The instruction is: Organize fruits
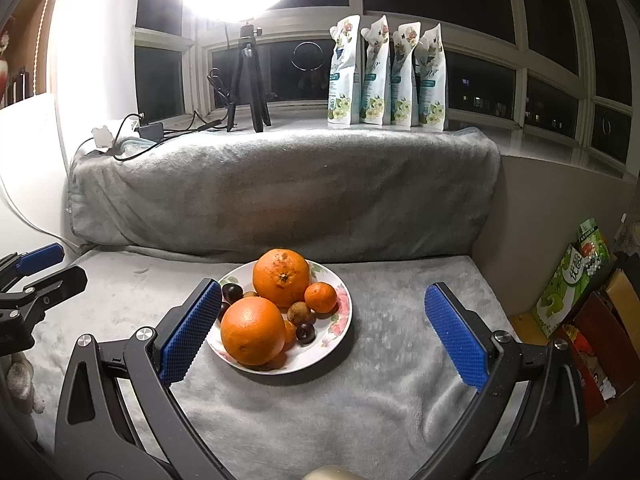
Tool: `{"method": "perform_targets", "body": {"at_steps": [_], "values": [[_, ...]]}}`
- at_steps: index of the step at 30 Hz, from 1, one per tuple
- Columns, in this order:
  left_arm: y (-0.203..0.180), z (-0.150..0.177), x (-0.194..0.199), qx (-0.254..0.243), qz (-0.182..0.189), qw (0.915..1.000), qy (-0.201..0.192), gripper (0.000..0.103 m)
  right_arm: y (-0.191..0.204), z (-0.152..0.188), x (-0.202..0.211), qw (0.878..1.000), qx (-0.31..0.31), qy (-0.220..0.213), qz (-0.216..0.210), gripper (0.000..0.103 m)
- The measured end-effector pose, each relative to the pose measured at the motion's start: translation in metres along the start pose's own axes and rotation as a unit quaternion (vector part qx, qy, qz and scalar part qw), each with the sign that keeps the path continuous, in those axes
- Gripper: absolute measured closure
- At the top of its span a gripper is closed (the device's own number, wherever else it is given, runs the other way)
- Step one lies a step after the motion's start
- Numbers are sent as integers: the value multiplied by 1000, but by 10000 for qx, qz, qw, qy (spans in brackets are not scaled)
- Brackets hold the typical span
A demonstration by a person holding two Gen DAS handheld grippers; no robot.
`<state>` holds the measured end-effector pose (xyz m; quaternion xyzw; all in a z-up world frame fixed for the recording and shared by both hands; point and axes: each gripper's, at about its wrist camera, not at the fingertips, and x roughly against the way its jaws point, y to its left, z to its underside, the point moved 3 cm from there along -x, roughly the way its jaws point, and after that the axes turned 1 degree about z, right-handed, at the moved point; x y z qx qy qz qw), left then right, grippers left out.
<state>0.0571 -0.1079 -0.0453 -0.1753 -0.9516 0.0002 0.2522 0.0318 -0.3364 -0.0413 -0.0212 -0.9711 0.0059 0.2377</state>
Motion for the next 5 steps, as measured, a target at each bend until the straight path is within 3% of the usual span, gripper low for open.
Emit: {"method": "perform_targets", "body": {"at_steps": [5], "values": [[1,3,0,13,-10,10000,18,19,-2,2,-4,10000,21,43,8,0]]}}
